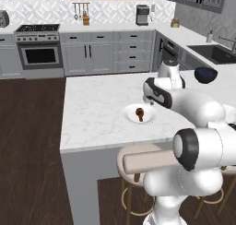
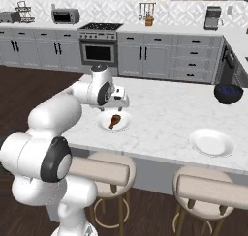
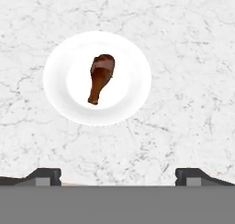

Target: Pick the chicken drumstick and broccoli from their plates and place them in the bowl. Then put the bowl in the fridge.

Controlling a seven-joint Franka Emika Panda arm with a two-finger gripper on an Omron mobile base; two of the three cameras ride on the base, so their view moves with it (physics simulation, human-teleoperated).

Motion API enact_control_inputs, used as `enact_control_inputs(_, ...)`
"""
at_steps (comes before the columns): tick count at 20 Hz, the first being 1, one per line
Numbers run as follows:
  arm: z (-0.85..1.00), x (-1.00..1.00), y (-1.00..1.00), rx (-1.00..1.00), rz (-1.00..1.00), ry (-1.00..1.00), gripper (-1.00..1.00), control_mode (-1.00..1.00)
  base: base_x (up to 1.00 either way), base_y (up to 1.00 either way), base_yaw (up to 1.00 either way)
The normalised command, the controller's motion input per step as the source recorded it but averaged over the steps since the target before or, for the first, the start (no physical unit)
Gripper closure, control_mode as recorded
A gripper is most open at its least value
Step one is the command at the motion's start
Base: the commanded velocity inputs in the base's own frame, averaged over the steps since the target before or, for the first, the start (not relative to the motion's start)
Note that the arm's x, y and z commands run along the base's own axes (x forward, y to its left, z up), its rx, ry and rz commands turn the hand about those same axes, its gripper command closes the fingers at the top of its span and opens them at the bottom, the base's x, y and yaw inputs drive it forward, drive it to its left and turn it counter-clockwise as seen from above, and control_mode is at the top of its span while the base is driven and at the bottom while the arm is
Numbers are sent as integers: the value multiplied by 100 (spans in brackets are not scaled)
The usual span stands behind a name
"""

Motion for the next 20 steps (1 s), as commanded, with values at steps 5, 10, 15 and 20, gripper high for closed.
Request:
enact_control_inputs(5, -63, 84, 4, 17, 0, 20, -100, -100, 0, 0, 0)
enact_control_inputs(10, -48, 71, 25, 10, 0, 7, -100, -100, 0, 0, 0)
enact_control_inputs(15, -54, 38, 20, -2, 0, -1, -100, -100, 0, 0, 0)
enact_control_inputs(20, -66, 14, 13, -2, 0, -1, -100, -100, 0, 0, 0)
